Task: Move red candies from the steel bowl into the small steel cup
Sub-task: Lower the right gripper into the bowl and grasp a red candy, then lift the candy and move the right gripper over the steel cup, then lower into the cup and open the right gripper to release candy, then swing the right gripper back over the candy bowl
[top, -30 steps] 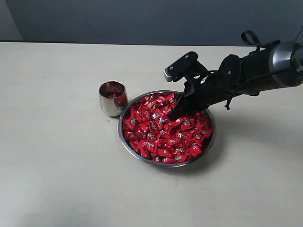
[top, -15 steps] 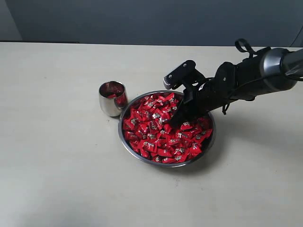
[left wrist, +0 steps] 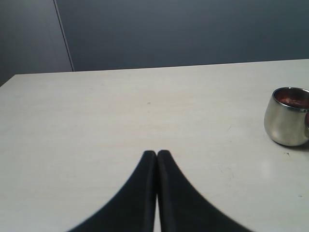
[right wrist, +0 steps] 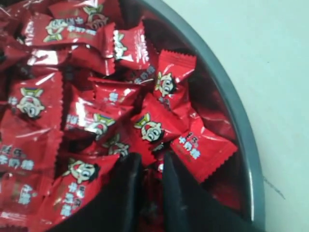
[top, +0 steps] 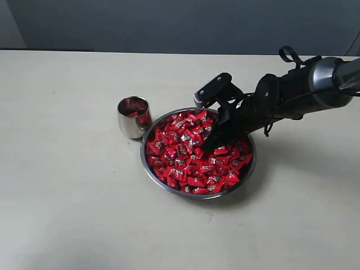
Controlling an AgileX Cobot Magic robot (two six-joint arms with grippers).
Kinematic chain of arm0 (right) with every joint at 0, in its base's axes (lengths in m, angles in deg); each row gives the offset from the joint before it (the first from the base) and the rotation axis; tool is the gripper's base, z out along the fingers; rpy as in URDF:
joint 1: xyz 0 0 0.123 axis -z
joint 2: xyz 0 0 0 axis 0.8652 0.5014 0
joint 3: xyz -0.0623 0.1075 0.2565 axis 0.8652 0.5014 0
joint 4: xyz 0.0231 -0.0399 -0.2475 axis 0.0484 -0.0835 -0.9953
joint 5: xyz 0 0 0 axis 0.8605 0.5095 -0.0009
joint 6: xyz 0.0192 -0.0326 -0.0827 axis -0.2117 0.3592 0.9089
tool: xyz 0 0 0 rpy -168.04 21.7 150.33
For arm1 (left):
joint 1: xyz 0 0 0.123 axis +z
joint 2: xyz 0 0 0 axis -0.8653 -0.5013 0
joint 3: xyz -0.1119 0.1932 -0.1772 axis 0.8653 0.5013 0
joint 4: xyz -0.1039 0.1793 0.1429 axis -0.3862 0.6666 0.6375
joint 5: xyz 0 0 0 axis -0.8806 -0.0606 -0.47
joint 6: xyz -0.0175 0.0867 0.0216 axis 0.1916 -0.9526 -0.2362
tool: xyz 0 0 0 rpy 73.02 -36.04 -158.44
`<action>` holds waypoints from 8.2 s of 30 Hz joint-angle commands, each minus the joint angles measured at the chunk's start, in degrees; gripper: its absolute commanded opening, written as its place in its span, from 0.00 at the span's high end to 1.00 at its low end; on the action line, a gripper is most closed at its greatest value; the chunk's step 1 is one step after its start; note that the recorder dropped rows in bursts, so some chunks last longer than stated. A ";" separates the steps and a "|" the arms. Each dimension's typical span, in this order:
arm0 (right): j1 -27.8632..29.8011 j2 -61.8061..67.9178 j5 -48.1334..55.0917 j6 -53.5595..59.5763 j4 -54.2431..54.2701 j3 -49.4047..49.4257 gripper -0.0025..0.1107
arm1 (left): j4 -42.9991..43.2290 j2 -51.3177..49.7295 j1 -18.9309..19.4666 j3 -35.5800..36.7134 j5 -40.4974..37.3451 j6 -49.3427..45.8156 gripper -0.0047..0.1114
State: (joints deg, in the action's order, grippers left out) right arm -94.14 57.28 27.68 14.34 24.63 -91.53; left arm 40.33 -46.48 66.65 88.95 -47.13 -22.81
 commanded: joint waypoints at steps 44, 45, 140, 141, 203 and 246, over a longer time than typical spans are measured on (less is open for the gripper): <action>-2.29 -10.08 -11.21 -1.40 3.02 -0.54 0.99 | -0.16 0.26 0.03 0.22 0.11 0.09 0.96; -2.45 -9.80 -11.22 -1.40 2.91 -1.13 0.99 | -0.16 0.26 0.03 0.22 0.11 0.09 0.96; -13.82 10.47 6.72 21.82 18.35 -29.81 0.99 | -0.16 0.26 0.03 0.22 0.11 0.09 0.96; -13.82 10.22 6.53 21.82 18.35 -29.81 0.99 | -0.16 0.26 0.03 0.22 0.11 0.09 0.96; -13.82 8.70 7.31 16.03 11.10 -29.81 0.99 | -0.16 0.26 0.03 0.22 0.11 0.09 0.96; -7.60 -10.17 -12.22 4.82 12.33 -4.81 0.98 | -0.16 0.26 0.03 0.22 0.11 0.09 0.96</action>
State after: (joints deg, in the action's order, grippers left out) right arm -102.27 51.38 19.10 18.59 36.69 -101.32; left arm 40.33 -46.48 66.65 88.95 -47.13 -22.81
